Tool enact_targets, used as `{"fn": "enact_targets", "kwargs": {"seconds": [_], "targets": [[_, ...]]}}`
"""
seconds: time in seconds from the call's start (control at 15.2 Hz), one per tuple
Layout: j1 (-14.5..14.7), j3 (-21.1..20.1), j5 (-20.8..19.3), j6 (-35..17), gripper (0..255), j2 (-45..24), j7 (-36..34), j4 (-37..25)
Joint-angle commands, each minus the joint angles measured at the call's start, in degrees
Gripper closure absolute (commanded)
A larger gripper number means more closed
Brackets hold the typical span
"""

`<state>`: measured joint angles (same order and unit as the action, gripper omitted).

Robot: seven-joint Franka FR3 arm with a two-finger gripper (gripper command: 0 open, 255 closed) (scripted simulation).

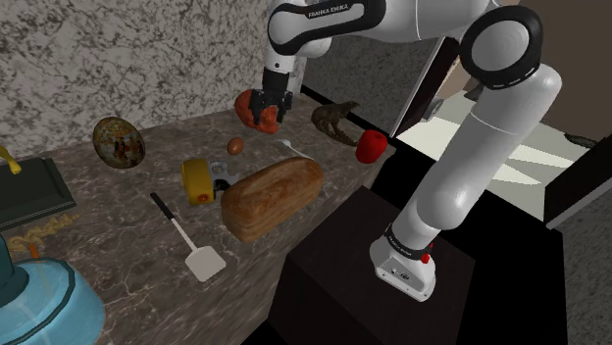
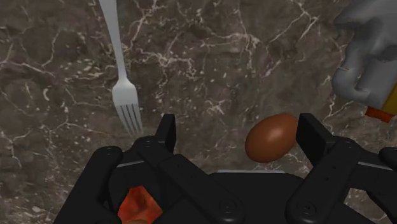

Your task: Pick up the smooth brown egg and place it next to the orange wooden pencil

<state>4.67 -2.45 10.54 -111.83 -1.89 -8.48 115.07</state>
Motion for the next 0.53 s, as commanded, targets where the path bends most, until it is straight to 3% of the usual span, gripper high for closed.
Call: {"fn": "enact_targets", "kwargs": {"seconds": [0.0,0.46], "targets": [[0.38,-0.40,1.32,-0.35,0,-4.50,-0.76,-3.21],[1.28,-1.78,5.19,0.41,0,-20.68,-3.28,-17.30]]}}
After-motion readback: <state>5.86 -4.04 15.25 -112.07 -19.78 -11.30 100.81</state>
